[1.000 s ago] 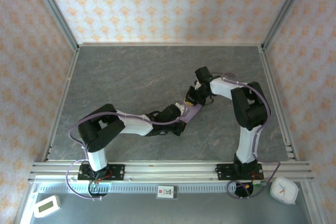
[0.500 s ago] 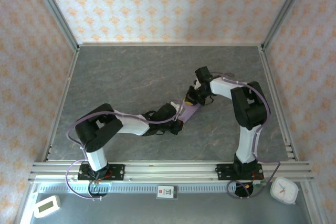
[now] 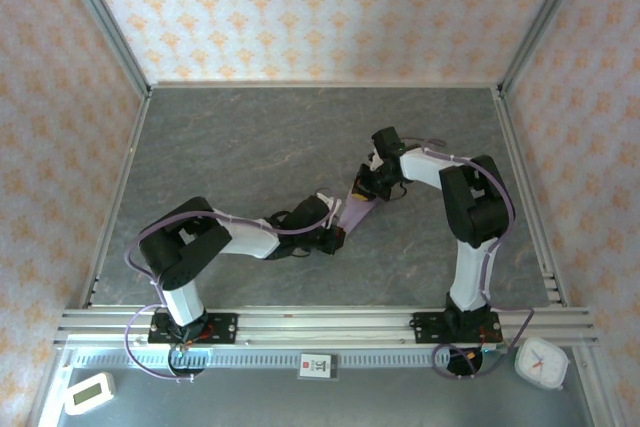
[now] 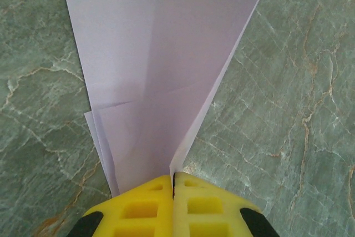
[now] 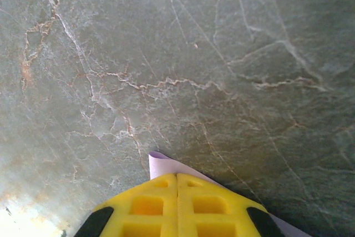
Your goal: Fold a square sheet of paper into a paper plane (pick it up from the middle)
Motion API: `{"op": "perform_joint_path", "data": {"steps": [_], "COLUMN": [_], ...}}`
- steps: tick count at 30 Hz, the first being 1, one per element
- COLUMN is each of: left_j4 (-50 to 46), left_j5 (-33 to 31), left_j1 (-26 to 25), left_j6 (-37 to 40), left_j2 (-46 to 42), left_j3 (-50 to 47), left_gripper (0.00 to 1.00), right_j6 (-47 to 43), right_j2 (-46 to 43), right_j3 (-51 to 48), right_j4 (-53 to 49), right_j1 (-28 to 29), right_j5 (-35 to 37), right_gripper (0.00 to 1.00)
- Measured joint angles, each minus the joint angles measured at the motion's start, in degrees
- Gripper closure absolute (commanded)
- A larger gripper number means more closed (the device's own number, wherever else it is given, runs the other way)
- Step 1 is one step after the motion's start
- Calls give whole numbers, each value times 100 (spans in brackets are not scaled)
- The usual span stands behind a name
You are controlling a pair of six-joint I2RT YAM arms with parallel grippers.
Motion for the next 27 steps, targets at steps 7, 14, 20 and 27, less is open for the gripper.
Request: {"op": "perform_joint_path", "data": {"steps": [7,14,20,27], "left_j4": [-2,-7,28,125], "left_j5": [131,260,396,535], "left_j1": [118,254,352,404], "left_j6": [-20,-22,-109,-127], "left_j2": [0,0,2,48], "left_j3": [-9,-11,-39,-61], "left_gripper": [100,100,100,100], "right_j6": [-20,-33,-68,-98], "right_j2": [35,59,74,90], "right_j3": [0,0,-4,13], "right_j4": [87,170,208,203], "right_j1": [0,0,-2,-2], "right_j5": [-57,-101,-122,-127], "right_gripper": [100,100,100,100]}}
